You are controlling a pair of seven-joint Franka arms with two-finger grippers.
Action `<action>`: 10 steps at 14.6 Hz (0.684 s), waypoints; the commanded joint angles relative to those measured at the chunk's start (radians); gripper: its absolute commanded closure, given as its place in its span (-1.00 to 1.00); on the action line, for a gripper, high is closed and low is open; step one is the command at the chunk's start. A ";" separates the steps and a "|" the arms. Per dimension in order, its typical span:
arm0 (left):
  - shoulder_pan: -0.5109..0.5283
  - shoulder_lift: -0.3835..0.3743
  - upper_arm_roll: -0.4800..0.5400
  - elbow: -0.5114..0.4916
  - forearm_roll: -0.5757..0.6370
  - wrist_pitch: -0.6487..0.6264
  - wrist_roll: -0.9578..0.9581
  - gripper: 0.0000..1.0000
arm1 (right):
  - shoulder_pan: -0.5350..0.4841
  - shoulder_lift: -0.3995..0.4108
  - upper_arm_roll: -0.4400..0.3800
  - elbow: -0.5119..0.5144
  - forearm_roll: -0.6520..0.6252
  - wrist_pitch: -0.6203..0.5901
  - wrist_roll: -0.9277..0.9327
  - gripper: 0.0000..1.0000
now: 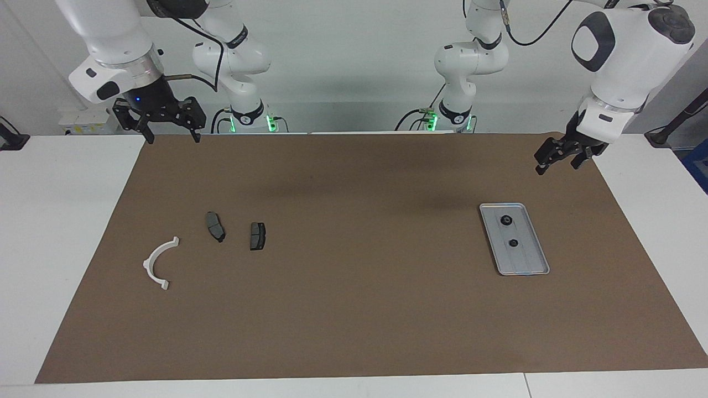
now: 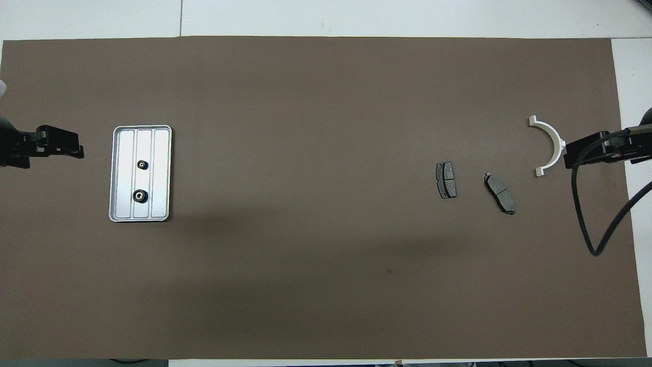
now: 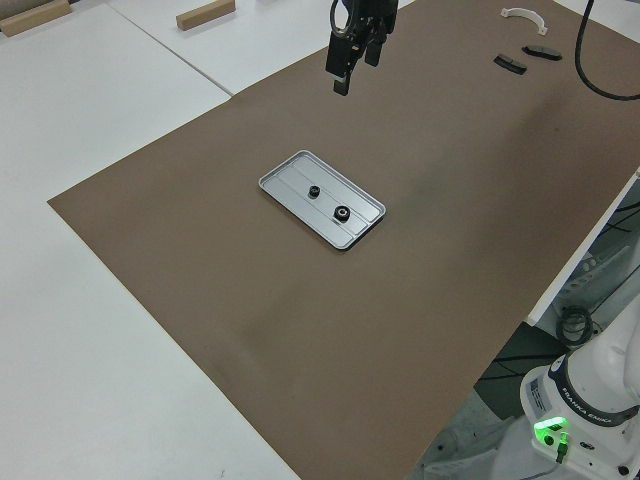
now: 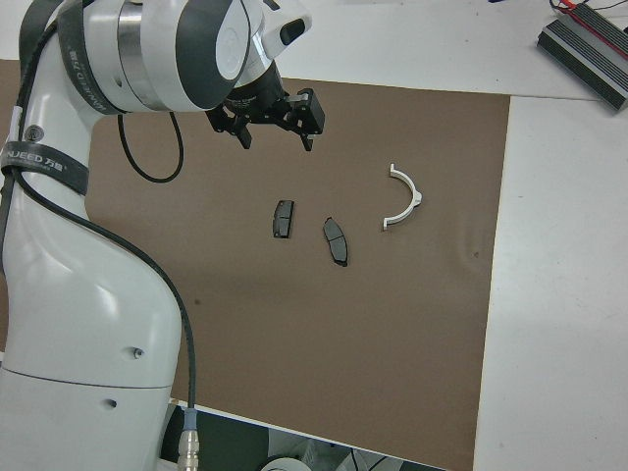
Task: Place bearing gear from tray to pile
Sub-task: 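Reach the left gripper over the silver tray toward a dark bearing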
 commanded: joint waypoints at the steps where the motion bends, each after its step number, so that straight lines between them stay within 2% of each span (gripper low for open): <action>1: 0.003 -0.008 0.000 -0.142 -0.007 0.166 0.001 -1.00 | 0.008 -0.014 -0.009 -0.026 -0.004 0.019 -0.021 -1.00; 7: 0.012 0.035 0.003 -0.371 0.004 0.465 0.013 -0.96 | 0.009 -0.010 -0.009 -0.032 -0.004 0.020 -0.023 -1.00; 10: 0.012 0.144 0.003 -0.377 0.004 0.532 0.044 -0.76 | 0.006 -0.008 -0.009 -0.034 -0.004 0.019 -0.025 -1.00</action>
